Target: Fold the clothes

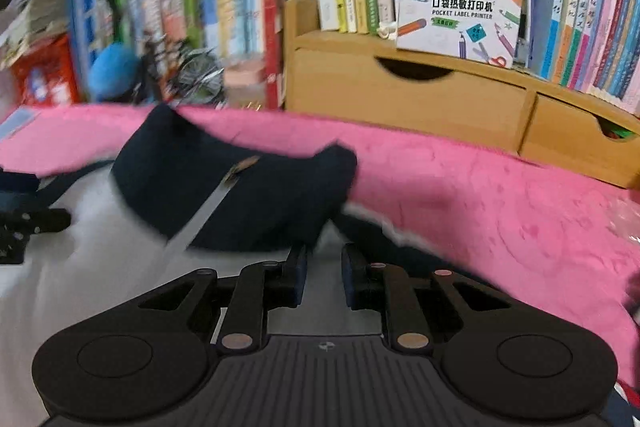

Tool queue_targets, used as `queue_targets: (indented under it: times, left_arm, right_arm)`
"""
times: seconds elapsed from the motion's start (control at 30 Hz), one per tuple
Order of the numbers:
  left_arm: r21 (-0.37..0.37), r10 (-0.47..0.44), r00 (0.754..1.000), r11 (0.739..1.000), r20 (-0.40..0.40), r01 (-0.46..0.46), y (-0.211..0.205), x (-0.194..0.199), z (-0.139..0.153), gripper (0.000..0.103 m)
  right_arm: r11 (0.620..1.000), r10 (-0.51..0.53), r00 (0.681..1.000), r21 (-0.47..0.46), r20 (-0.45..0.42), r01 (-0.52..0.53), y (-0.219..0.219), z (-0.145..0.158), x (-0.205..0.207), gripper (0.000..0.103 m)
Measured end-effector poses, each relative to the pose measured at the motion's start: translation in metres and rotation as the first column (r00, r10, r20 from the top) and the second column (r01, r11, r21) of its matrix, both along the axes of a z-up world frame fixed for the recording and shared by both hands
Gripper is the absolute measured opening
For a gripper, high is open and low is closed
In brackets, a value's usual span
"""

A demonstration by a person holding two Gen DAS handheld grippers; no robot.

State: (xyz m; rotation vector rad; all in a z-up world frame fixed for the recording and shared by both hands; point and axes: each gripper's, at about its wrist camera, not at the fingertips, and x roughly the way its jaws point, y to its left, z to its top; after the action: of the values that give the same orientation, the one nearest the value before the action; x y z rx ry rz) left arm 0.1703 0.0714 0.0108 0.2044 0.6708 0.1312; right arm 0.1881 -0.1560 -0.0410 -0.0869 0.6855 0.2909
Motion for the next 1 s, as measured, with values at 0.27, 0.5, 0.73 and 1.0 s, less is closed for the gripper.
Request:
queue_targets:
  times: [0.27, 0.5, 0.73, 1.0]
  left_arm:
    - [-0.244, 0.03, 0.996, 0.969, -0.088, -0.05, 0.043, -0.037, 0.021, 0.068]
    - [-0.329, 0.381, 0.924, 0.872, -0.007, -0.362, 0.161, -0.227, 0.031, 0.08]
    - [-0.405, 0.698, 0.713, 0.634, -0.067, -0.658, 0.249, -0.294, 0.024, 0.082]
    - [-0.478, 0.675, 0.735, 0.627, -0.061, -0.615, 0.245, -0.238, 0.015, 0.023]
  right_arm:
    - [1.0, 0.009, 1.0, 0.015, 0.011, -0.009, 0.002, -0.003, 0.017, 0.022]
    - [0.999, 0.012, 0.999, -0.041, 0.036, -0.01, 0.011, -0.003, 0.013, 0.023]
    - [0.993, 0.0, 0.998, -0.118, 0.066, 0.007, 0.021, -0.003, 0.008, 0.03]
    - [0.979, -0.055, 0.994, -0.19, 0.098, 0.073, 0.03, -0.005, -0.003, 0.037]
